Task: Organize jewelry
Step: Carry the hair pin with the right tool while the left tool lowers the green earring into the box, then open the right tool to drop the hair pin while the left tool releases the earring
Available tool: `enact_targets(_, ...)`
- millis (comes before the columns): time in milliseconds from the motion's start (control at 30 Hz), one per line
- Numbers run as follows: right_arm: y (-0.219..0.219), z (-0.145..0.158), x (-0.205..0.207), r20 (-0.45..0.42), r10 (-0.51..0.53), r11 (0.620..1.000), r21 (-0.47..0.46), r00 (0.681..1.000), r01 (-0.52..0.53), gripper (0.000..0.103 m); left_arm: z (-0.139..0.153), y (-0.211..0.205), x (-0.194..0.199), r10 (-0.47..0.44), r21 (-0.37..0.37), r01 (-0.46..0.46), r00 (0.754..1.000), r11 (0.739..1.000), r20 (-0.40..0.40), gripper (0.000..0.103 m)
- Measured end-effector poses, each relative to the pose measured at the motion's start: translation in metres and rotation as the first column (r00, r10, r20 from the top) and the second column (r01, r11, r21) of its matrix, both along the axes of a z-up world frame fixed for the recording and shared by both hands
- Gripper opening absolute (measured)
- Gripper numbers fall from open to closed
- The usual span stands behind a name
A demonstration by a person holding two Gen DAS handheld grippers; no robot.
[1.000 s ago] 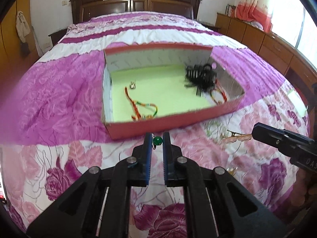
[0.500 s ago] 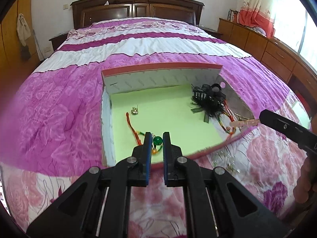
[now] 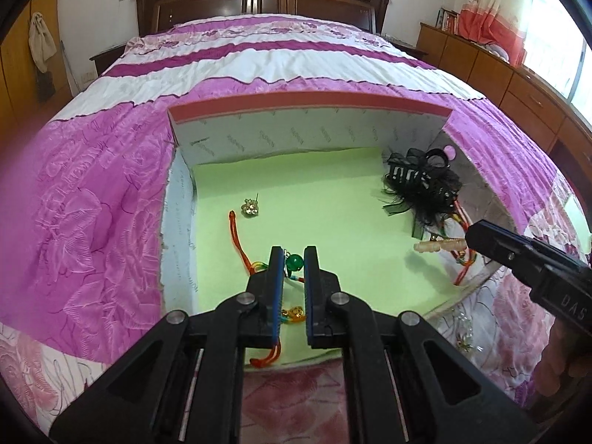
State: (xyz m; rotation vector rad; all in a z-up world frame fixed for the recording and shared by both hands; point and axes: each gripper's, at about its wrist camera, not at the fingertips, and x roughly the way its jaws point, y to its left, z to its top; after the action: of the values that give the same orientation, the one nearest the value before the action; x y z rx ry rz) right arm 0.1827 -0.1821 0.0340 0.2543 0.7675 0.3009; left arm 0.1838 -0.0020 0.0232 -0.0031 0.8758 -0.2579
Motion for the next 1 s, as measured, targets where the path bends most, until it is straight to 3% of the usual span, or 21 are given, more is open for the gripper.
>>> enact_targets(333,0.003,-0.007,0.002,-0.013,0.004,1.000,-0.027,1.000,-0.004,0.023,-0.005,-0.005,-0.001,-0.011,0.015,0.011,1.000,1.000,-0.016,0.004)
enact_targets(533,0.001,-0.003,-0.004,-0.013,-0.012,1.000,-0.012,1.000,0.012,0.041,0.002,-0.006,-0.010,-0.018,0.024,0.018,1.000,1.000,-0.004,0.021)
enact_targets(1000,-0.013,0.017,-0.048,0.013,-0.034,0.999,0.009,0.999,0.034,0.046,0.026,0.000,-0.050,-0.031,-0.029,0.031,0.999,0.999,0.016,0.029)
